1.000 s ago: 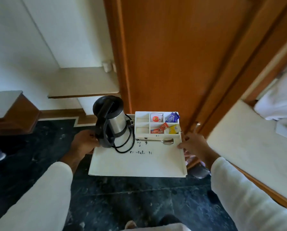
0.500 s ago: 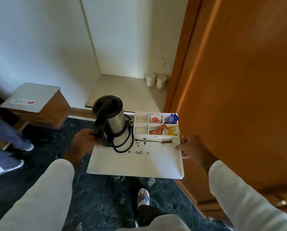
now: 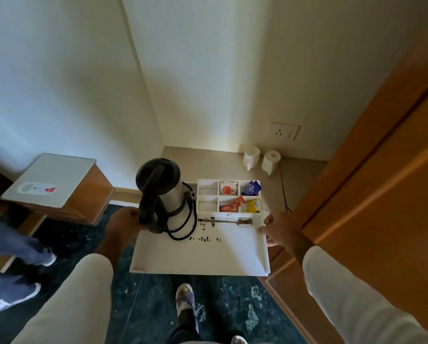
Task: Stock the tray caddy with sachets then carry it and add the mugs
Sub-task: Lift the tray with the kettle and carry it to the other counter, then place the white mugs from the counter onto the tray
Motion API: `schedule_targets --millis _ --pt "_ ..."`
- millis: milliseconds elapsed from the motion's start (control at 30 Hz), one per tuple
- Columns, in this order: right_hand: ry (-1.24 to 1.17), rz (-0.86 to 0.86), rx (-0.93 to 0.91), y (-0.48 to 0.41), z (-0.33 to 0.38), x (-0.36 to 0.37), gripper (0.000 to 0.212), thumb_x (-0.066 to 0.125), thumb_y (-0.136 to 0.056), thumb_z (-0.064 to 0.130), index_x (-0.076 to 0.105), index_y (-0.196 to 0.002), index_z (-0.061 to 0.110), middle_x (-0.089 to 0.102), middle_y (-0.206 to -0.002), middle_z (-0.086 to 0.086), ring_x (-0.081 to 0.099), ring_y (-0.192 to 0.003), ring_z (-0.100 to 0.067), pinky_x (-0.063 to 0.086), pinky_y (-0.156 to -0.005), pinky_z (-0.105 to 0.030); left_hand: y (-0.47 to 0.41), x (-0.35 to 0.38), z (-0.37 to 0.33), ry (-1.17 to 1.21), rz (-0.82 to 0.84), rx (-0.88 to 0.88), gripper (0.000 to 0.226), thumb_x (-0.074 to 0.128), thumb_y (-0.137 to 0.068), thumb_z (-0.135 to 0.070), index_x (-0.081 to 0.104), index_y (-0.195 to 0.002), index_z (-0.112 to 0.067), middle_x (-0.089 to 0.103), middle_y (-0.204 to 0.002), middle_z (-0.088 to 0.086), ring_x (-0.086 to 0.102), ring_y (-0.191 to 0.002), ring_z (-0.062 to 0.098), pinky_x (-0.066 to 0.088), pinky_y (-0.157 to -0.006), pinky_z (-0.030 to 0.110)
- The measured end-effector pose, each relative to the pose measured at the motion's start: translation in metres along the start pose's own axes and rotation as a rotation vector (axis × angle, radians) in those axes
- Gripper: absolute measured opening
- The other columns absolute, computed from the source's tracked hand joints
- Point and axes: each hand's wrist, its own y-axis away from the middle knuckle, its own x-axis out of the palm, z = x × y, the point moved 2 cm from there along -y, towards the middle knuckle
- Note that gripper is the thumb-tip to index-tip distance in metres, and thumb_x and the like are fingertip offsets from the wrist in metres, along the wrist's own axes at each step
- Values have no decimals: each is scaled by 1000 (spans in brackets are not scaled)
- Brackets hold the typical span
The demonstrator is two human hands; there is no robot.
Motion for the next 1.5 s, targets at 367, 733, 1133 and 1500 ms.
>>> schedule_targets --millis 367,733,1133,1500 --pt "-101 -63 170 -126 76 35 24 90 -80 13 66 -82 8 72 -81 -10 73 -71 -19 55 -49 -20 -198 -6 -21 51 98 54 16 57 -97 -7 71 -101 1 73 -95 26 69 -86 43 59 -88 58" --pt "-60 -78 273 -226 101 64 32 90 -79 11 68 -102 4 73 -89 -15 76 -78 -32 67 -76 -45 -320 32 -17 -38 175 -88 28 62 -94 -11 69 -120 -7 72 -119 19 67 -108 36 55 -101 49" --pt "54 -46 266 -282 99 61 28 86 -86 21 71 -102 3 75 -98 -14 74 -86 -32 65 -85 -46 -358 55 -32 -173 147 -68 19 59 -96 -17 71 -107 -8 72 -103 15 68 -100 35 55 -93 43" --pt "-170 -357 251 -283 83 29 50 66 -91 59 63 -108 12 74 -95 -10 71 -89 -29 57 -78 -39 -251 68 -14 -256 -53 374 29 64 -92 -27 59 -117 -13 63 -115 10 60 -106 24 54 -91 38"
